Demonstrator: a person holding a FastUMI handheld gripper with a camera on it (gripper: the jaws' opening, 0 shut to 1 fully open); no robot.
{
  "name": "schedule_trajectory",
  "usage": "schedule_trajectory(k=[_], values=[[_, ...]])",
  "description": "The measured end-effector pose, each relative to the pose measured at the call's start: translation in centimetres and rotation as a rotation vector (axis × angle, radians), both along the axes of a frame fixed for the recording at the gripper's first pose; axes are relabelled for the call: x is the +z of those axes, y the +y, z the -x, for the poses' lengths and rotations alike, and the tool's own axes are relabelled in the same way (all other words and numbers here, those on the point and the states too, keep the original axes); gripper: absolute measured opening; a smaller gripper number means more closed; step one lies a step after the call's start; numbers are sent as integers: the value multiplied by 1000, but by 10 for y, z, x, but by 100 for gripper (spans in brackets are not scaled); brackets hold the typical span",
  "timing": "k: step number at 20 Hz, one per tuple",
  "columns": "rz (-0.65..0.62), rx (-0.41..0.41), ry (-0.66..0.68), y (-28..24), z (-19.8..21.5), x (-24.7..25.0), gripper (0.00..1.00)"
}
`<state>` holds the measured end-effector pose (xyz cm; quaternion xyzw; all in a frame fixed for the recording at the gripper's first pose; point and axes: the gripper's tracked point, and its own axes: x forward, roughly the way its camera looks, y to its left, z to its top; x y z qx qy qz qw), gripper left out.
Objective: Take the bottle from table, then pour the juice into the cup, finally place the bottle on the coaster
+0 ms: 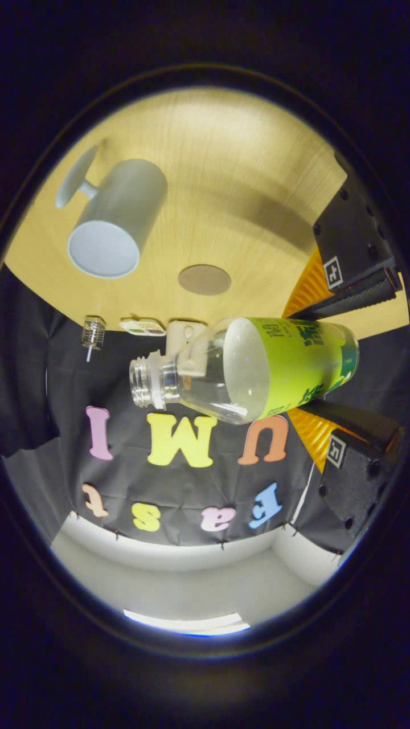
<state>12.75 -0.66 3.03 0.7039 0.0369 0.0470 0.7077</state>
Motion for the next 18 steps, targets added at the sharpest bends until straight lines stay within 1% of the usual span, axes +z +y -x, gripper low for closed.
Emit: schedule_trajectory(k=[3,6,11,18], values=[[-97,-11,-6,-4,-2,9,77],[-163,-14,7,-9,-5,10,77],[-231,-20,19,-18,-9,9,77],[-323,-25,-17,-29,-13,17,77]])
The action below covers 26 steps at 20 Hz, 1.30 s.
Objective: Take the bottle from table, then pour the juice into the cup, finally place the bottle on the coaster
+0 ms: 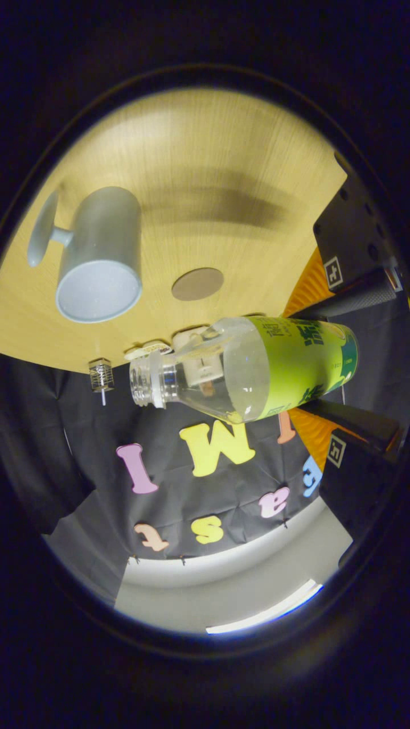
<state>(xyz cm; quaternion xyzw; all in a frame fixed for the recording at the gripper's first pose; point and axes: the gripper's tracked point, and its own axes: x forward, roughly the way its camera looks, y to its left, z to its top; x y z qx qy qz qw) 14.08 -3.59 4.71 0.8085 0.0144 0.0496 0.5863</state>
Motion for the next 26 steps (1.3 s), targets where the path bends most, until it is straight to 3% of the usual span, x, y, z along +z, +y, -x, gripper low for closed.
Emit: schedule_trajectory(k=[26], values=[[-181,24,10,-11,-4,16,77]])
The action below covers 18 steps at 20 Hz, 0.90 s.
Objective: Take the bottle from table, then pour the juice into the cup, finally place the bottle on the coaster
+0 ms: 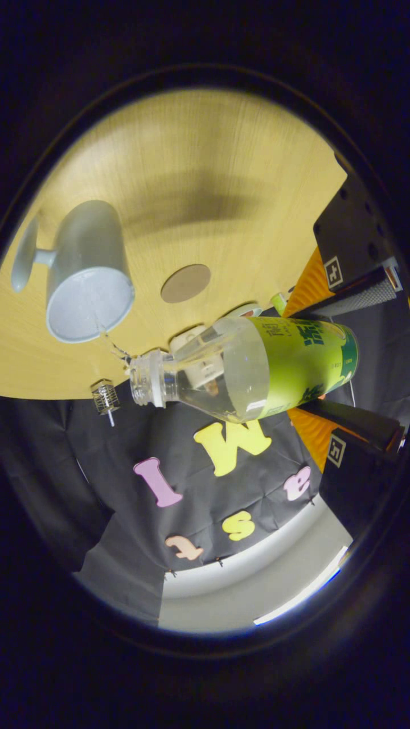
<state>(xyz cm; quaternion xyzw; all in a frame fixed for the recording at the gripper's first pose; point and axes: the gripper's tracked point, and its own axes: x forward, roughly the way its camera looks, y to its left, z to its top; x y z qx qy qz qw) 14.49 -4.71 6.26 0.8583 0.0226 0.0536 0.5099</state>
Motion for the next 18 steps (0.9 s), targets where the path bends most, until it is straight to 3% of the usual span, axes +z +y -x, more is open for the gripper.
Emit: schedule_trajectory(k=[18], values=[[-166,6,-44,-10,5,29,77]])
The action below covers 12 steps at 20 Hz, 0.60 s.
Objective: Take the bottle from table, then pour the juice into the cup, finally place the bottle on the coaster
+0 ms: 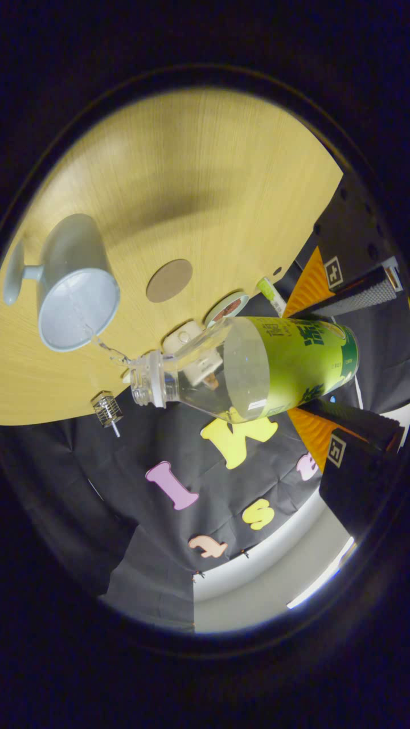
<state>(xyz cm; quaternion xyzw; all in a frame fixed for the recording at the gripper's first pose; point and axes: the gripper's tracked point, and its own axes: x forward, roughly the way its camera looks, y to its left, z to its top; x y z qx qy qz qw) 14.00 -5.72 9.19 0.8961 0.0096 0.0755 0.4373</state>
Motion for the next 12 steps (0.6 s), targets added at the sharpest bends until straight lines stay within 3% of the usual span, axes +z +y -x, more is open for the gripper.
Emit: schedule_trajectory(k=[12], values=[[-71,-31,-47,-14,0,14,77]])
